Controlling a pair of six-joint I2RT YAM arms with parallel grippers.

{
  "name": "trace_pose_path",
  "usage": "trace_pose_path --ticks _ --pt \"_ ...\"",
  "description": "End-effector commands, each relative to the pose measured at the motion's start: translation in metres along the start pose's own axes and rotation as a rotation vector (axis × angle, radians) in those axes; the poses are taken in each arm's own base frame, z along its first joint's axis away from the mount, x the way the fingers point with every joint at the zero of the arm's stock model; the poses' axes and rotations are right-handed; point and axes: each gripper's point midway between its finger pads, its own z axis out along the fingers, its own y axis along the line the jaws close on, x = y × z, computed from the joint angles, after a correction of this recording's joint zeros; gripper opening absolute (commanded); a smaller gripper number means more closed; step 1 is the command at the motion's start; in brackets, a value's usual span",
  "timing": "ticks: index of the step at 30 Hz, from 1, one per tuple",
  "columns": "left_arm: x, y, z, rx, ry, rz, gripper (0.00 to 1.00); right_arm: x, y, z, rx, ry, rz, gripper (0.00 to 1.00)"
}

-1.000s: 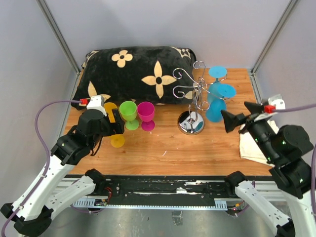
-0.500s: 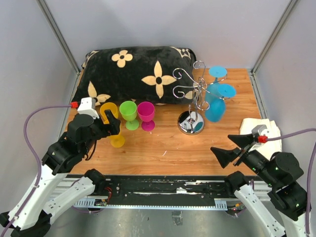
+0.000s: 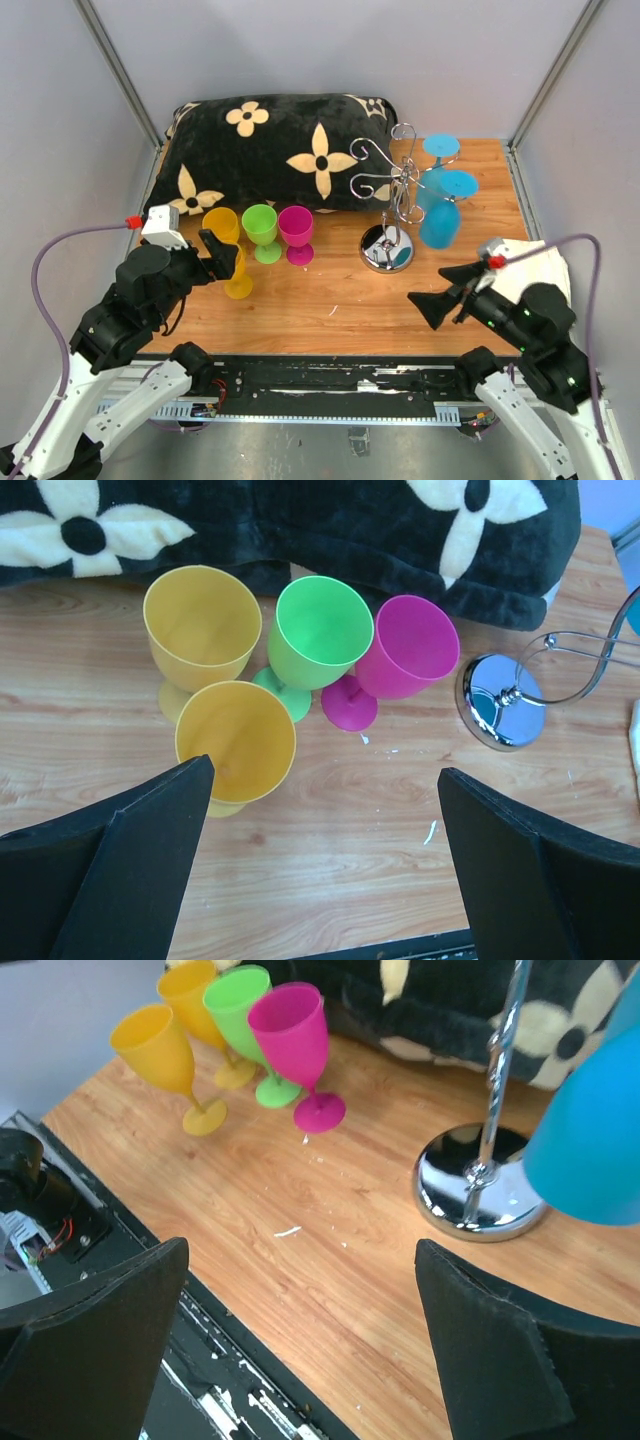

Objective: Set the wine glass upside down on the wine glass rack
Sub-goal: Pick up the wine glass at the center of the board.

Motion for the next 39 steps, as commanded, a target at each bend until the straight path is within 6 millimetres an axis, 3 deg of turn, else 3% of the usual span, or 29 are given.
trace_pose_path --ticks 1,6,9,17,23,28,39 --pt "-0.003 -0.002 -0.001 0.021 -0.026 0.0 1.0 0.015 -0.001 0.039 -0.056 0.055 0.058 0.95" --pt "-0.003 -0.002 -0.003 0.04 -0.047 -0.015 1.0 0.021 0.004 0.062 -0.082 0.053 0.067 0.93" --pt "-0.003 -0.001 -0.001 0.041 -0.067 -0.018 1.0 0.035 0.011 0.078 -0.077 0.076 0.036 0.93" --pt "-0.007 -0.001 0.0 0.069 -0.135 -0.01 1.0 0.083 0.067 0.13 -0.198 0.068 -0.113 0.96" --pt "-0.009 0.003 0.0 0.068 -0.186 -0.018 1.0 0.093 0.095 0.167 -0.284 -0.051 -0.167 0.95" --pt "-0.011 0.003 0.001 0.077 -0.222 -0.034 1.0 0.112 0.123 0.195 -0.376 -0.052 -0.264 0.99" --pt "0.007 0.014 0.013 0.029 -0.2 0.002 1.0 0.145 0.182 0.274 -0.463 -0.18 -0.267 0.99"
